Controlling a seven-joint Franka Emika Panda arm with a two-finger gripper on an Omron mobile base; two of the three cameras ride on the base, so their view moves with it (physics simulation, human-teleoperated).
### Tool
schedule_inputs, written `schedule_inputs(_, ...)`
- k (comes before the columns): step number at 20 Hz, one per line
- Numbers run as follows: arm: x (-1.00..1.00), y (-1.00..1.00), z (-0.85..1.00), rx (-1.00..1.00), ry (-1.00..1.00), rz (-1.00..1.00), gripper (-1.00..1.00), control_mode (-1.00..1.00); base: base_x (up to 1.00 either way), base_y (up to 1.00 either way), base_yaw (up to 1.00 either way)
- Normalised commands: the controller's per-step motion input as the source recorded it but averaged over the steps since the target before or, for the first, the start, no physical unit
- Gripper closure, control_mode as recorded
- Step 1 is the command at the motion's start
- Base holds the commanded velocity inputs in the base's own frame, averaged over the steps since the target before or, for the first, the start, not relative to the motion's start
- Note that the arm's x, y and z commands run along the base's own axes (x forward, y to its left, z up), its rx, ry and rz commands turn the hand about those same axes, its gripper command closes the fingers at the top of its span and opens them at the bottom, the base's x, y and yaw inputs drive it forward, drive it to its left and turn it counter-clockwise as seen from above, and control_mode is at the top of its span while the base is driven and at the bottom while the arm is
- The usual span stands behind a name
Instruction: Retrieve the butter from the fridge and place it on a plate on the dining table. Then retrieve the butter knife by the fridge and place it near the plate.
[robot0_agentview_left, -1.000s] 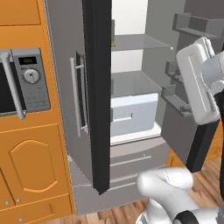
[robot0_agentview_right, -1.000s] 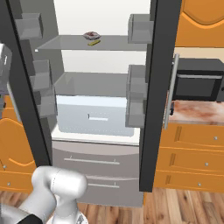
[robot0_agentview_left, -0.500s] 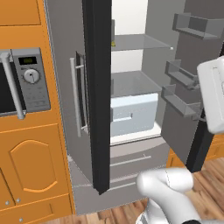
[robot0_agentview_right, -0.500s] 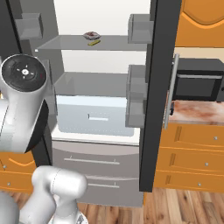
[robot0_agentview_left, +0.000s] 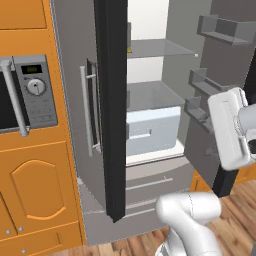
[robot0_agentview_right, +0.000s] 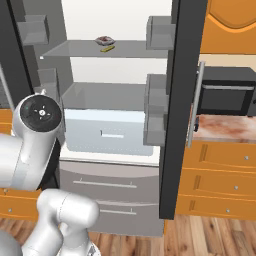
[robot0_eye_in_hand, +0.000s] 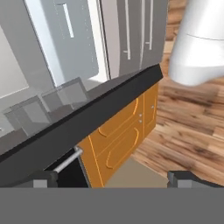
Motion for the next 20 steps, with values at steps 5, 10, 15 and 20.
schedule_inputs(5,0.22,0.06,-0.43,0.0,-0.01,0.0,-1.0,-1.0,0.0,0.0,0.0)
schedule_inputs(10,0.12,0.25,-0.25,0.0,-0.03,0.04,-1.0,-1.0,0.0,0.0,0.0)
schedule_inputs(15,0.17,0.26,-0.14,0.0,-0.02,0.06,-1.0,-1.0,0.0,0.0,0.0)
schedule_inputs(20,0.42,0.0,-0.01,0.0,0.02,0.01,-1.0,-1.0,0.0,0.0,0.0)
